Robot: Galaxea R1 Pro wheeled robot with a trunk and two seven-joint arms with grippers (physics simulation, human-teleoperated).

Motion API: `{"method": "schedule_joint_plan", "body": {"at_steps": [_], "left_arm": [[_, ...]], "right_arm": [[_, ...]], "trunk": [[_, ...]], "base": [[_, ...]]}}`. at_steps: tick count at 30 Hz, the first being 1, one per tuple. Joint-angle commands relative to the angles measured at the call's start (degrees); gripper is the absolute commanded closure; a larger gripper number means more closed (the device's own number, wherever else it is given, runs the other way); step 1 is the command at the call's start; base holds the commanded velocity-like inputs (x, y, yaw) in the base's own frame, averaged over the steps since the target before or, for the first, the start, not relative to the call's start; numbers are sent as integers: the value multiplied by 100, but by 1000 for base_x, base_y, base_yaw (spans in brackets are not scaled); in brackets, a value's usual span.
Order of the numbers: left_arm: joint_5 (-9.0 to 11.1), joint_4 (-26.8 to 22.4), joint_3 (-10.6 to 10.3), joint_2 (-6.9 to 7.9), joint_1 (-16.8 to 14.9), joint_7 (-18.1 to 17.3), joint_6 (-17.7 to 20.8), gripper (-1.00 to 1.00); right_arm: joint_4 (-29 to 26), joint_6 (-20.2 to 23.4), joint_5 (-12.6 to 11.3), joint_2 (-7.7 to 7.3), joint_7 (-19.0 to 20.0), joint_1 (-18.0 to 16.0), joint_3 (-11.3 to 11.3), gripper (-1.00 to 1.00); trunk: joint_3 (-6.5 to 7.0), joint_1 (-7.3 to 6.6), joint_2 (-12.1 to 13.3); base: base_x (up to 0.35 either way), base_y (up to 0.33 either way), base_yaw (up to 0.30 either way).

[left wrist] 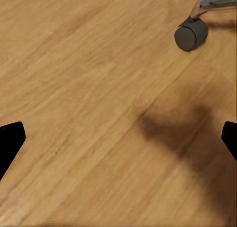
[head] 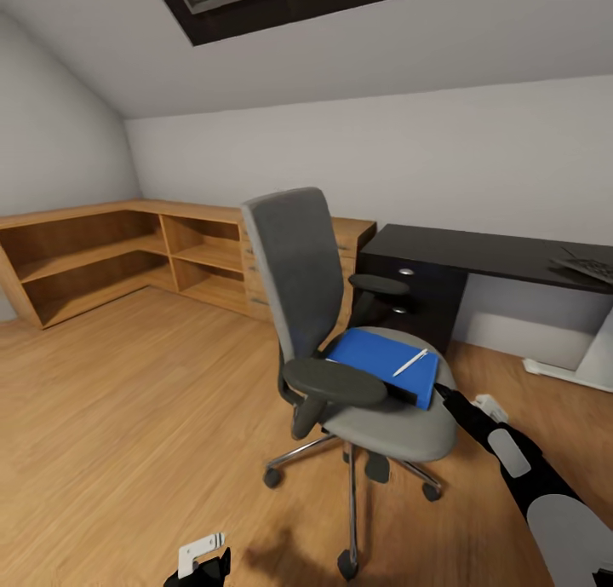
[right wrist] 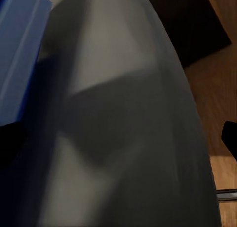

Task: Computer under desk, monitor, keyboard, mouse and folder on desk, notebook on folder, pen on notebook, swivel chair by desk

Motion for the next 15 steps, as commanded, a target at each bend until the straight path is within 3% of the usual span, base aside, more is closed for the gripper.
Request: {"method": "schedule_joint_plan", "body": {"at_steps": [1,15], "left_arm": [[18,5,14,-5,-4,0,-16,-100],[17,6,14,-5,-4,0,-16,-100]], "right_arm": [[86,40,3,3,13,2,2,-100],[79,40,-4,4,17,2,2,-100]], "trunk": [[-12,-1,-1],[-88,-1,-1]], "base": [[0,0,228],[0,0,168]]}}
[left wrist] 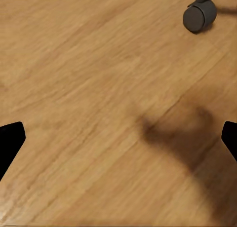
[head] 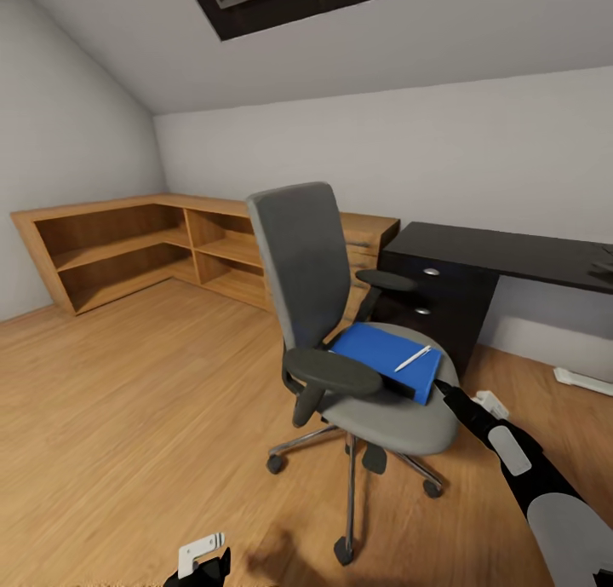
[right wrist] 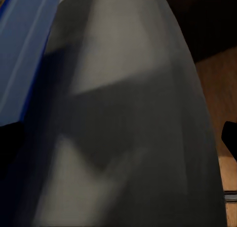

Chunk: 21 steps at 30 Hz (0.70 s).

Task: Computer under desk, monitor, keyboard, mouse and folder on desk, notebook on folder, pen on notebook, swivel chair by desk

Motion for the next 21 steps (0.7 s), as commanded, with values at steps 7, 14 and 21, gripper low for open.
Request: {"method": "schedule_joint_plan", "body": {"at_steps": [7,14,21], "left_arm": [[18,11,14,-2,-4,0,-16,-100],[18,11,14,-2,-4,0,-16,-100],[18,12,14,-4,-4,0,-16,-100]], "right_arm": [[217,37,-18,3,22,2,2,-100],[216,23,-12,-3,91,2,2,-100],[223,-1,14,-8,842,2,2,-100]], "trunk": [[-35,-1,-1],[-38,-1,-1],[-38,-1,-1]], "base": [[0,0,92],[-90,0,9],[-216,0,1]]}}
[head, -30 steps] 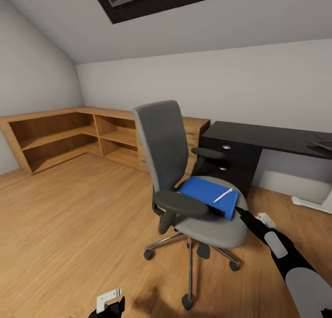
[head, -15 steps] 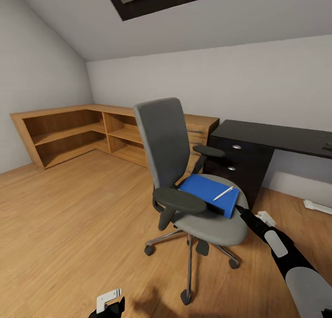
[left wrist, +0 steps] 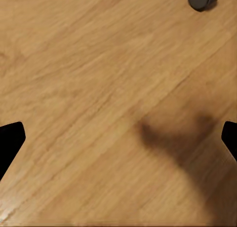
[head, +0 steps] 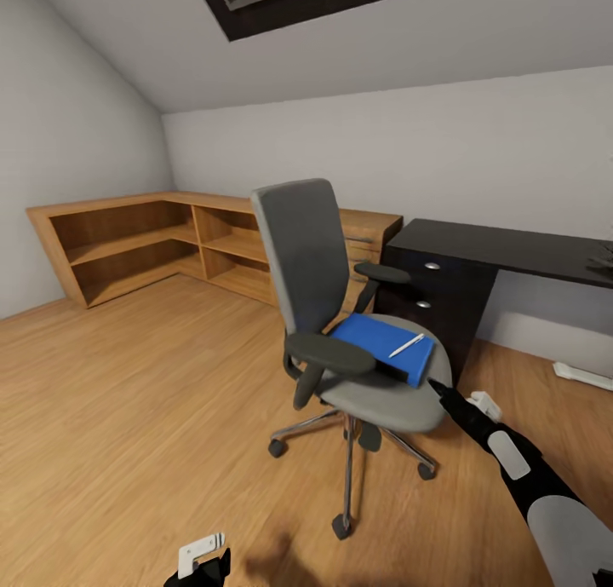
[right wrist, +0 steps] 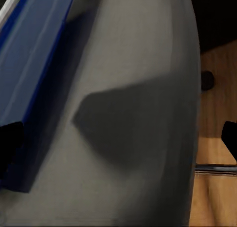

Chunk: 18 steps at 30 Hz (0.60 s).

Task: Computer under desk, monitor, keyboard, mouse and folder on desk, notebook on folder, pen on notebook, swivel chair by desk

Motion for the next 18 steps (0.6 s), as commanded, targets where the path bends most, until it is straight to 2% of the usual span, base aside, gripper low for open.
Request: {"method": "schedule_joint_plan", "body": {"at_steps": [1,6,18], "left_arm": [[19,1,15,-4,-2,0,-15,-100],[36,-87,32,-111,15,50,-24,-100],[11,237,24,-48,15,24,-101,-100]], "right_arm": [[-1,49,-40,-1,99,-3,-27,-100],[-127,124,9,110,207,50,-48,-100],[-514,167,11,47,232,59,-50,-100]], "trunk": [[-5,-2,-2],[-5,-2,-2],[-5,-2,-2]], "base": [[-76,0,0],[-12,0,0],[0,0,0]]}}
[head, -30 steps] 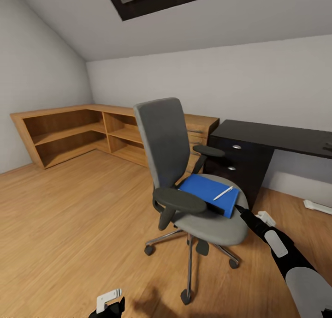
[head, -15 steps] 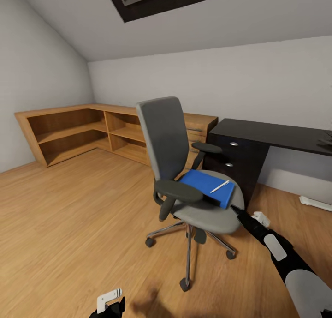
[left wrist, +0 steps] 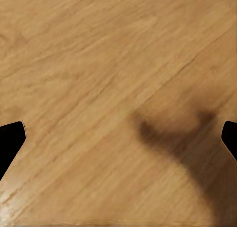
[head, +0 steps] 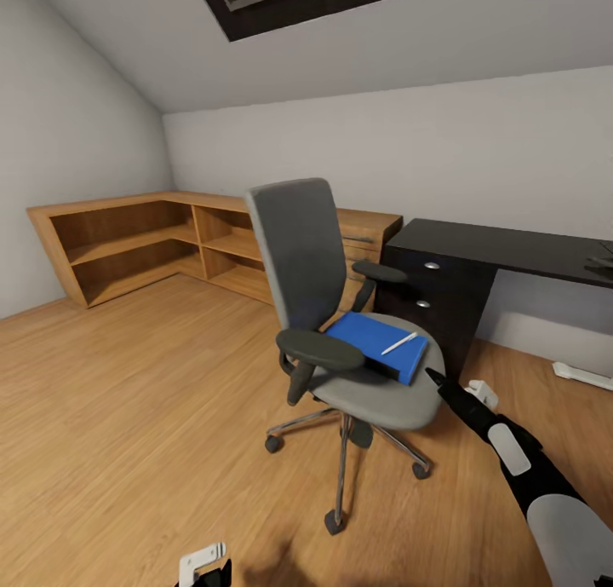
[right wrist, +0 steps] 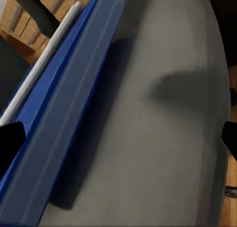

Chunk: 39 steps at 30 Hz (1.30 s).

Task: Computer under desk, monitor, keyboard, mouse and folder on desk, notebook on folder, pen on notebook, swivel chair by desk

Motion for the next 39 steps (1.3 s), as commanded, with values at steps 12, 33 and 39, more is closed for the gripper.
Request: {"method": "schedule_joint_plan", "body": {"at_steps": [12,33,39], "left_arm": [[22,65,19,13,-3,-9,-17,-100],[22,74,18,38,-3,-6,-17,-100],[22,74,19,39,-3,-10,-17,-100]], "right_arm": [[-17,327,-47,0,16,4,-25,-100],[-7,330,-48,19,32,41,-18,-100],[-1,335,-51,36,33,41,-16,-100]], "trunk": [[-5,-1,-2],[-5,-1,-2],[-5,-1,-2]], "base": [[0,0,0],[-46,-81,0],[-2,-3,0]]}}
